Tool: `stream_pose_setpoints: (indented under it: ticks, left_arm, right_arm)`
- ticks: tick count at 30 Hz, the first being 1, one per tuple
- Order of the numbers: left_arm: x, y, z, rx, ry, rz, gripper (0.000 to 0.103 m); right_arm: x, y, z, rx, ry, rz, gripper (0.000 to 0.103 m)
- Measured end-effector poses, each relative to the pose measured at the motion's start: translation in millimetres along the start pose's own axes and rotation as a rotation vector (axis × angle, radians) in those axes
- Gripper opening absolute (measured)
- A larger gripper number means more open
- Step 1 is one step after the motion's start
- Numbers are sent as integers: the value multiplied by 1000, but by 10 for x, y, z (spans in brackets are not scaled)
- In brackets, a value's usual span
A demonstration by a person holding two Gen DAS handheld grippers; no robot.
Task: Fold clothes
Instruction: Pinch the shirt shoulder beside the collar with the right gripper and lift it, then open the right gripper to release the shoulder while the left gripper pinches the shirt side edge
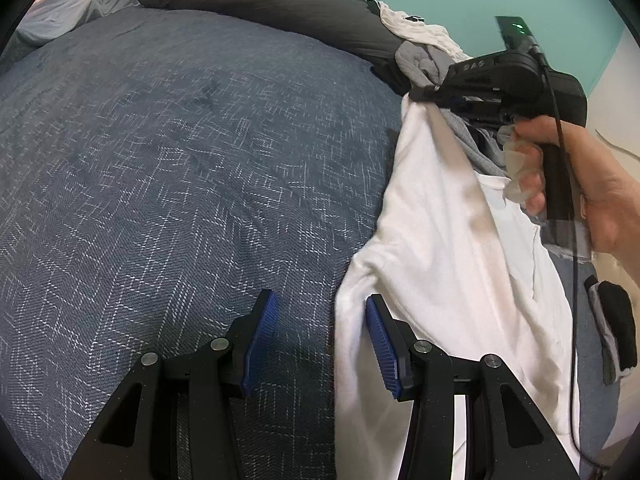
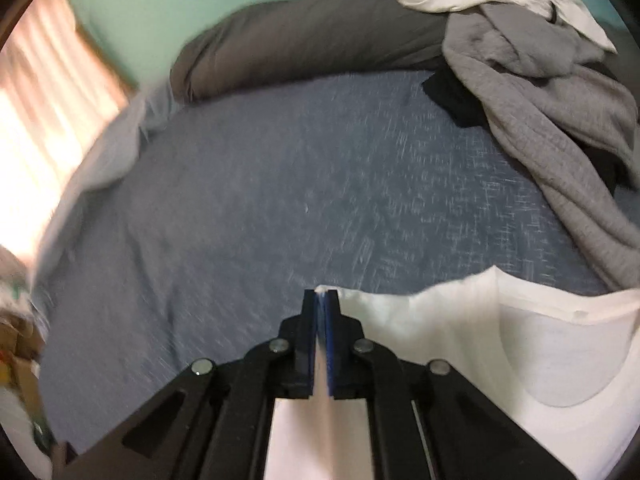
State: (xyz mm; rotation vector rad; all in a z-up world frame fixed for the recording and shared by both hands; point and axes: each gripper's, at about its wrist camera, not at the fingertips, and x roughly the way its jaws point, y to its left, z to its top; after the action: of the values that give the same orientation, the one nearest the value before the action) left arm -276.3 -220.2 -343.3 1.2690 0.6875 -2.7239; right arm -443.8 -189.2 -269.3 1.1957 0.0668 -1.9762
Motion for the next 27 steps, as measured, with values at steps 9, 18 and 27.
stream_pose_setpoints:
  ticks: [9, 18, 27]
  left_arm:
    - [-13, -11, -15, 2, -7, 4, 49]
    - [-38, 24, -21, -4, -8, -3, 49]
    - [-235, 195, 48, -98, -63, -82, 49]
  right_arm:
    - [284, 17, 27, -48, 25, -3, 3]
    - [119, 44, 172, -86, -27, -20, 23]
    - [-164, -299, -201, -105, 58, -28, 26]
